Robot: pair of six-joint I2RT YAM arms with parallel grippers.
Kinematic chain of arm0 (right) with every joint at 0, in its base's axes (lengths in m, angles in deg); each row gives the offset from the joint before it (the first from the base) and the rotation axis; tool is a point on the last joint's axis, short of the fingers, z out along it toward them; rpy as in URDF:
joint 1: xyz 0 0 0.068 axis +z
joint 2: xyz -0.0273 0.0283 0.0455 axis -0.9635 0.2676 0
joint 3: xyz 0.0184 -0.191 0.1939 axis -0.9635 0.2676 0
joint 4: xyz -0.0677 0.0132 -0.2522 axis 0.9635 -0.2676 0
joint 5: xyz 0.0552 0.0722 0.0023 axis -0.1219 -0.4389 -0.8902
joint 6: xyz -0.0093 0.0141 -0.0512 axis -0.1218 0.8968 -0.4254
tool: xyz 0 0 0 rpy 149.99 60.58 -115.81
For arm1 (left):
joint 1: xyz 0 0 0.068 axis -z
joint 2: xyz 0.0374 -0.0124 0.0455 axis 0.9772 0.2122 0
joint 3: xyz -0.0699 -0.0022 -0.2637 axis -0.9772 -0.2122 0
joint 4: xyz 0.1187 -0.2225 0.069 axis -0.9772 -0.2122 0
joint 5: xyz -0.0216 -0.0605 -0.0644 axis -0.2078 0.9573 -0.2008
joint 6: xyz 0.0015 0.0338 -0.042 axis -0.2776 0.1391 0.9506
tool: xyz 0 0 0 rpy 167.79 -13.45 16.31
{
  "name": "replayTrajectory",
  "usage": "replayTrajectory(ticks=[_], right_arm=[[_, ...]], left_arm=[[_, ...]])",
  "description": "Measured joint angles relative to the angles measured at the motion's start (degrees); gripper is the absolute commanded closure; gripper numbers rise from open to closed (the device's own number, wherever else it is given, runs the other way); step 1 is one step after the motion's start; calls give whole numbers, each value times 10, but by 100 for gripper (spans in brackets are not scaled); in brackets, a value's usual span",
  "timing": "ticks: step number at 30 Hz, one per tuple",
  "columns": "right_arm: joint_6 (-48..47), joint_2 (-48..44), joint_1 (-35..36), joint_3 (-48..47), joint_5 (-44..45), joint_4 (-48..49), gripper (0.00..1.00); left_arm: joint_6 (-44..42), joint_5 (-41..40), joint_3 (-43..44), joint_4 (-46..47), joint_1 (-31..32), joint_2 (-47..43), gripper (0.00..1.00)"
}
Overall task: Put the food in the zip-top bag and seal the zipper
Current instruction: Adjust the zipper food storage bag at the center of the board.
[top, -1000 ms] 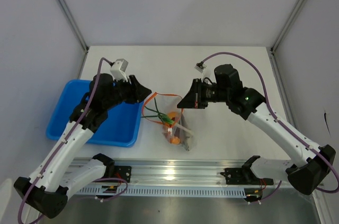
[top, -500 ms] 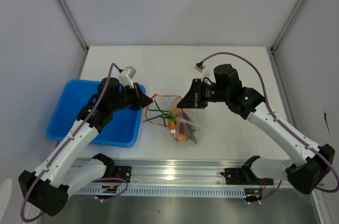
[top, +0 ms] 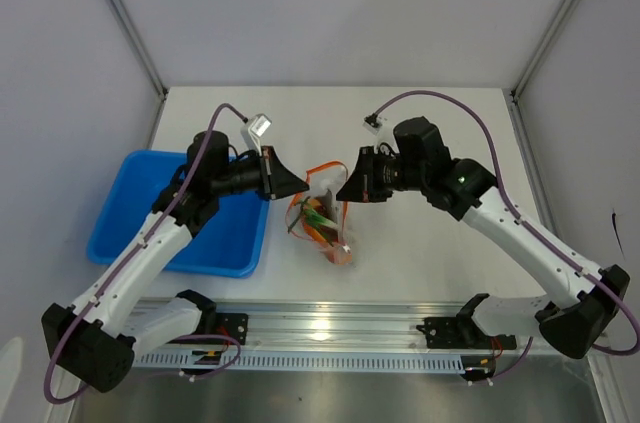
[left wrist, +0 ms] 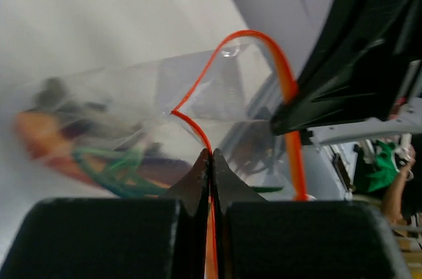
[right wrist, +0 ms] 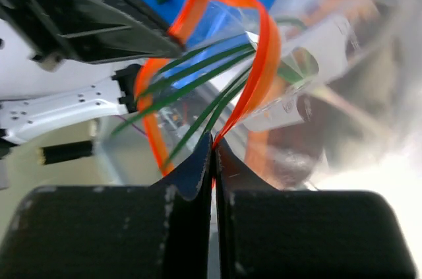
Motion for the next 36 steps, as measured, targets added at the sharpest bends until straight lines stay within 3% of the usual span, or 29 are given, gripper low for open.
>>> replayTrajectory(ticks=[4, 9, 14, 18, 21, 29, 36], right_arm=[[-43, -7, 25, -47, 62, -39, 100], [-57, -54, 30, -51, 105, -45, 100], [-54, -47, 27, -11, 122, -21, 100], [-54, 23, 21, 23, 139, -33, 100], [-63, 53, 20, 11, 163, -61, 100], [-82, 14, 26, -164, 200, -133, 100], [-65, -66, 34, -112, 187, -116, 100]], left_arm=[[59, 59, 36, 65, 7, 7, 99], [88, 58, 70, 99, 38, 0, 100], [94, 10, 7, 106, 40, 11, 100], [104, -19, -71, 101, 28, 82, 99], [106, -25, -80, 72, 22, 110, 99], [106, -22, 63, 52, 23, 18, 99], [104, -21, 36, 84, 25, -64, 99]])
